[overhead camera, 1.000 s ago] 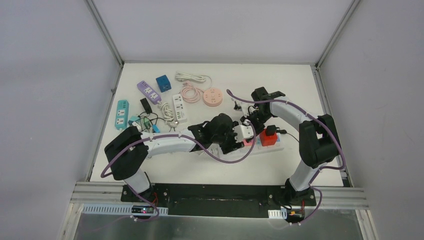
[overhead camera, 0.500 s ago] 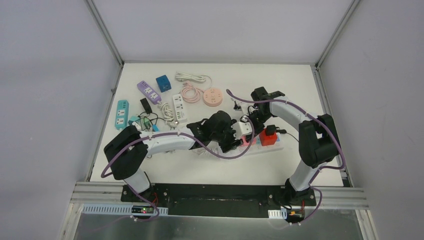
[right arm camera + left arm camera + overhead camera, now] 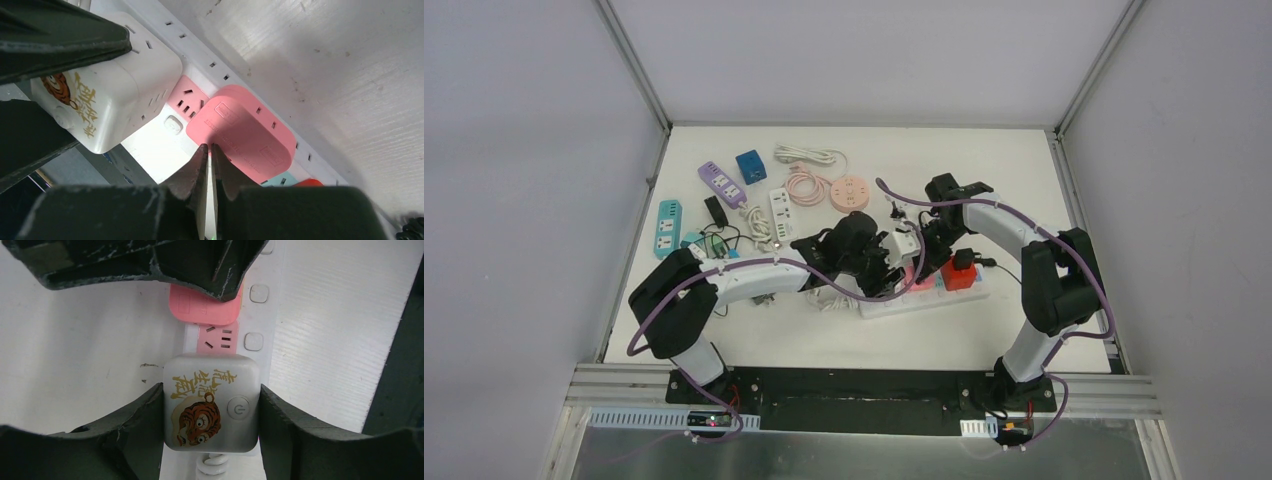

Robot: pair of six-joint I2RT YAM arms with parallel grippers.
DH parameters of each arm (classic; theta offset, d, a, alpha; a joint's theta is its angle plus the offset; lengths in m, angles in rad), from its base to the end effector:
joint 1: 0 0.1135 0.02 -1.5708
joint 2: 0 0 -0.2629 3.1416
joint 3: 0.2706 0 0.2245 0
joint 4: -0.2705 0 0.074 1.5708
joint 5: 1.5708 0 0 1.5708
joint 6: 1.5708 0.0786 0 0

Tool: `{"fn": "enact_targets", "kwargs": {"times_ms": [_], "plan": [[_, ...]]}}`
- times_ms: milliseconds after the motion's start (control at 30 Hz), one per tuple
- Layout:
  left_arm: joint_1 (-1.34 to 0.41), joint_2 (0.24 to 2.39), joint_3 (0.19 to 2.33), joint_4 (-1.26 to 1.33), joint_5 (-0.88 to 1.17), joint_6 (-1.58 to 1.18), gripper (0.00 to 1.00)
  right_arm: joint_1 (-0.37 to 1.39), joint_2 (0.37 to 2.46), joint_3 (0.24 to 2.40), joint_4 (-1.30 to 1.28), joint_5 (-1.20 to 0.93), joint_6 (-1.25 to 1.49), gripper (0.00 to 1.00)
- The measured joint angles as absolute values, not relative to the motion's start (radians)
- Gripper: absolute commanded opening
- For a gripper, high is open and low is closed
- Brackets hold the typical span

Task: Pull the plug off the socket
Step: Remove the plug from the socket.

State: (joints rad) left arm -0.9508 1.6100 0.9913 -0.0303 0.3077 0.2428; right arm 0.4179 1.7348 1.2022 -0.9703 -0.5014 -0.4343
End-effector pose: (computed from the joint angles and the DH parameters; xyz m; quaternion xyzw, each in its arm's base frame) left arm 0.1898 -0.3068 0.2096 0.5538 0.6937 -0.2811 0.3647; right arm 0.2492 0.1520 0.1721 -0.4078 0.8781 0.2477 0.0350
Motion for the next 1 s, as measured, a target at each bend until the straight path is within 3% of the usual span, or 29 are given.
{"fn": "enact_targets", "kwargs": {"times_ms": [133, 467, 767, 867, 1000], "plan": [[-0.926, 1.611, 0.992, -0.033, 0.352, 0.179, 0.0, 0.422, 1.735, 1.203, -0.961, -0.503, -0.434, 0.1], [-1.001, 1.609, 1.043, -0.124, 0.23, 0.282, 0.0, 0.422, 1.735, 1.203, -0.961, -0.502, -0.434, 0.1], [-0.934, 1.623, 1.09, -0.157, 0.307, 0.145, 0.0, 0.422, 1.74, 1.208, -0.962, -0.503, -0.432, 0.1], [-0.925, 1.622, 1.093, -0.155, 0.304, 0.141, 0.0, 0.423, 1.74, 1.209, -0.962, -0.504, -0.43, 0.14], [-0.921, 1.61, 1.093, -0.157, 0.297, 0.131, 0.0, 0.423, 1.74, 1.218, -0.979, -0.513, -0.432, 0.31]]}}
